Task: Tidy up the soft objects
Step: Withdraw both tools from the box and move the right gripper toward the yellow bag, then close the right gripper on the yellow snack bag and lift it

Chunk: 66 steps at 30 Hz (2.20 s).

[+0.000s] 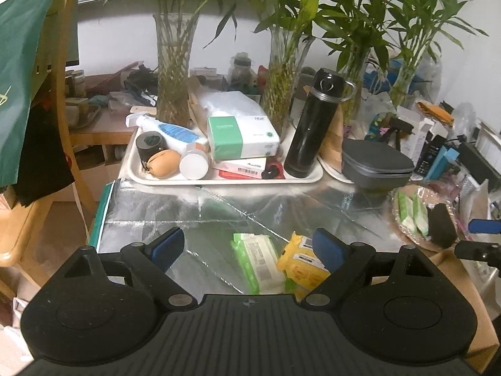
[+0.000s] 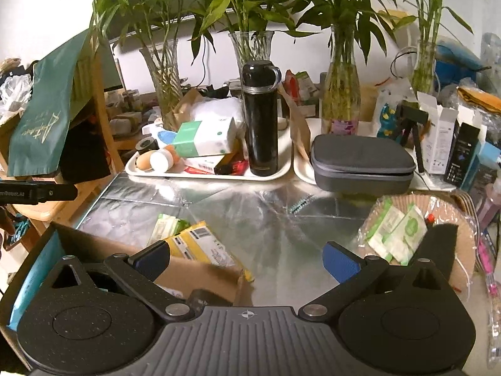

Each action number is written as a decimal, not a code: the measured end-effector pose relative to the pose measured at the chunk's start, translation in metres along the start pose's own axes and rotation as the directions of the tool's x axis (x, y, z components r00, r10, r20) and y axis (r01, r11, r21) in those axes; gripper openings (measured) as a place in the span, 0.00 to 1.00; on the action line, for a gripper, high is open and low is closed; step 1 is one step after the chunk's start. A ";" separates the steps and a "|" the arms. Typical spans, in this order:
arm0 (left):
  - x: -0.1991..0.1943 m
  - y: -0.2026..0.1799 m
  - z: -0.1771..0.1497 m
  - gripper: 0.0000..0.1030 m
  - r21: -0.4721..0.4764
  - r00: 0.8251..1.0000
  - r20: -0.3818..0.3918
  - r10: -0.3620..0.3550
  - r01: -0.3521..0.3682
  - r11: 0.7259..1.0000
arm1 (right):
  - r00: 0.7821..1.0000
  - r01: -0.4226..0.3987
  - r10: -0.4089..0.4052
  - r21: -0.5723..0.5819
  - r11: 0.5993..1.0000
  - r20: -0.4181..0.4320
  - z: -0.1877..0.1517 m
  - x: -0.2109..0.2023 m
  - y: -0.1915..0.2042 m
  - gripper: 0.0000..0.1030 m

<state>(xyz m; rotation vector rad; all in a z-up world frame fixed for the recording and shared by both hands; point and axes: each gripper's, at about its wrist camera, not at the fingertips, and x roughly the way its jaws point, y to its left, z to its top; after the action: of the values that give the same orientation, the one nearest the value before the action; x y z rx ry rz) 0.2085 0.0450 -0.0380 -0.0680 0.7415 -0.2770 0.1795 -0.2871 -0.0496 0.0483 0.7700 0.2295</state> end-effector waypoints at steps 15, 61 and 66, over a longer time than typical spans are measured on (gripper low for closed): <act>0.034 0.001 0.019 0.87 0.039 0.999 -0.026 -0.021 0.022 0.999 | 0.997 -0.031 0.027 -0.062 0.998 -0.071 0.026 0.046 -0.007 1.00; 0.046 0.013 0.025 0.87 0.007 0.994 -0.110 0.003 -0.003 1.000 | 0.764 -0.541 0.347 -0.248 0.803 -0.543 0.029 0.223 0.025 0.94; 0.049 0.013 0.027 0.87 0.001 0.993 -0.121 0.009 -0.009 1.000 | 0.736 -0.569 0.331 -0.275 0.775 -0.590 0.022 0.234 0.037 0.90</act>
<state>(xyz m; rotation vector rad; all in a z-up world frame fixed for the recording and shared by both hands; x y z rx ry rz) 0.2642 0.0431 -0.0523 -0.0474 0.8616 -0.2748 0.3503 -0.1976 -0.1890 -0.2705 1.2231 0.9324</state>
